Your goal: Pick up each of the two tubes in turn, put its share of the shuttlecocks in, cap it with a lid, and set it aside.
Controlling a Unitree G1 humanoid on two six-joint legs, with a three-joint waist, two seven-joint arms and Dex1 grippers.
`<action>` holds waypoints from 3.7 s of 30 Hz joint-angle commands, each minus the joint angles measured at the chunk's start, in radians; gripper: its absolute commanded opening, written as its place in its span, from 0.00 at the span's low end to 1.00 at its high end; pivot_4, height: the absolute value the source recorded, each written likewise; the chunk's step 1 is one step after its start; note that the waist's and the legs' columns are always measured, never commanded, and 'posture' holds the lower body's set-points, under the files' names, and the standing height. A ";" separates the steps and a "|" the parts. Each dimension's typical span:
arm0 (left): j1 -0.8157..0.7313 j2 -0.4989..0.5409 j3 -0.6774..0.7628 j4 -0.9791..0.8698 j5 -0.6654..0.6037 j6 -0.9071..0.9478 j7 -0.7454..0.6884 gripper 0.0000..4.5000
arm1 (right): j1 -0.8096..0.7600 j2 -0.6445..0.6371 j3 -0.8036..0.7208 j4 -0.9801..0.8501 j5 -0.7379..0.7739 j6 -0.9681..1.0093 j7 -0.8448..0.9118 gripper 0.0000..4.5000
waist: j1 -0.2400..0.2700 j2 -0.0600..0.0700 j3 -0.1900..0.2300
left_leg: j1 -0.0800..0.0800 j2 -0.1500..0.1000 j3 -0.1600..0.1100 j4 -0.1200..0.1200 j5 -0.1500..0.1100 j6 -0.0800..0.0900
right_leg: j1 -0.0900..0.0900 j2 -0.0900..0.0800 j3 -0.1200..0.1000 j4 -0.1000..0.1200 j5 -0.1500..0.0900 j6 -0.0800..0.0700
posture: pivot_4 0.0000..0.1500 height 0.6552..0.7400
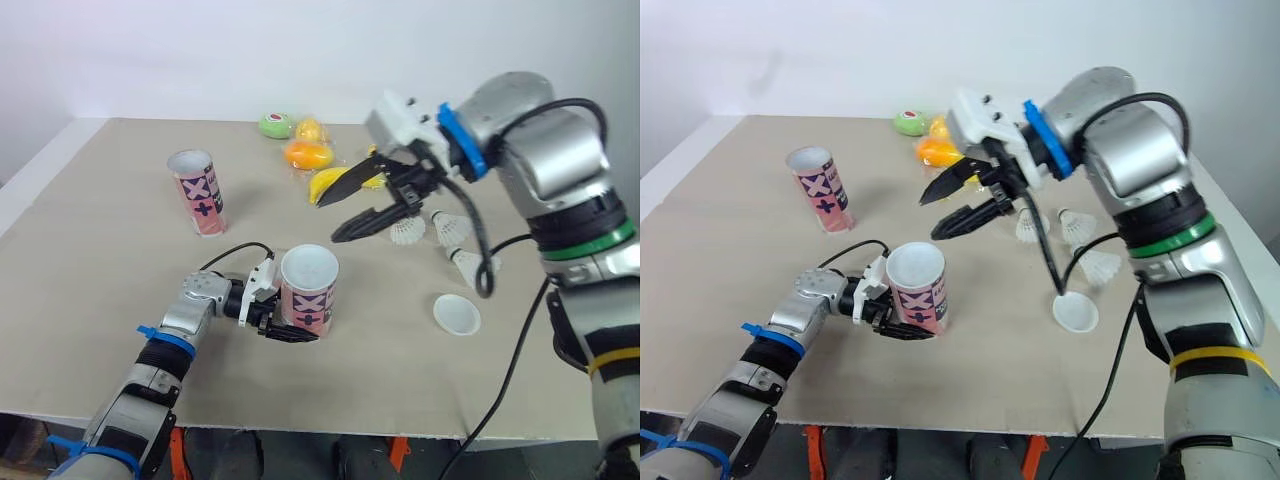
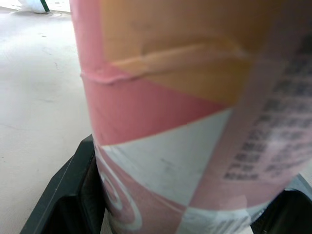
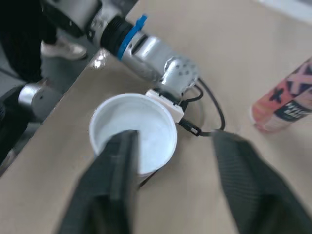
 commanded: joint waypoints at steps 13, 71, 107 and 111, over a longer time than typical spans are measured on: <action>0.017 -0.009 0.030 -0.046 -0.030 0.042 -0.003 1.00 | 0.460 -0.038 -0.285 -0.512 0.151 0.260 -0.375 1.00 | 0.000 0.001 0.001 | -0.005 -0.001 0.000 0.000 0.000 0.000 | -0.003 0.000 0.001 -0.001 0.002 0.006 | 1.00 0.91; 0.307 0.338 0.273 -0.679 -0.331 0.285 0.121 1.00 | 0.694 0.288 -0.056 -0.317 -0.038 -0.013 -0.459 1.00 | -0.013 -0.007 0.011 | -0.007 0.001 -0.002 0.000 -0.004 0.002 | -0.002 0.002 -0.001 -0.001 -0.001 0.006 | 1.00 0.91; 0.224 0.252 0.204 -0.588 -0.290 0.228 0.107 1.00 | 0.702 0.229 -0.206 -0.398 0.059 0.069 -0.486 0.64 | -0.012 -0.007 0.011 | -0.007 0.001 -0.002 0.002 -0.004 0.002 | -0.001 0.002 -0.001 -0.001 -0.001 0.006 | 1.00 0.91; 0.176 0.208 0.191 -0.571 -0.293 0.240 0.129 1.00 | 0.681 0.143 -0.412 -0.362 0.136 0.102 -0.511 0.64 | -0.008 -0.007 0.011 | -0.007 0.001 -0.003 0.003 -0.004 0.002 | -0.001 0.002 -0.001 -0.001 0.000 0.007 | 1.00 0.91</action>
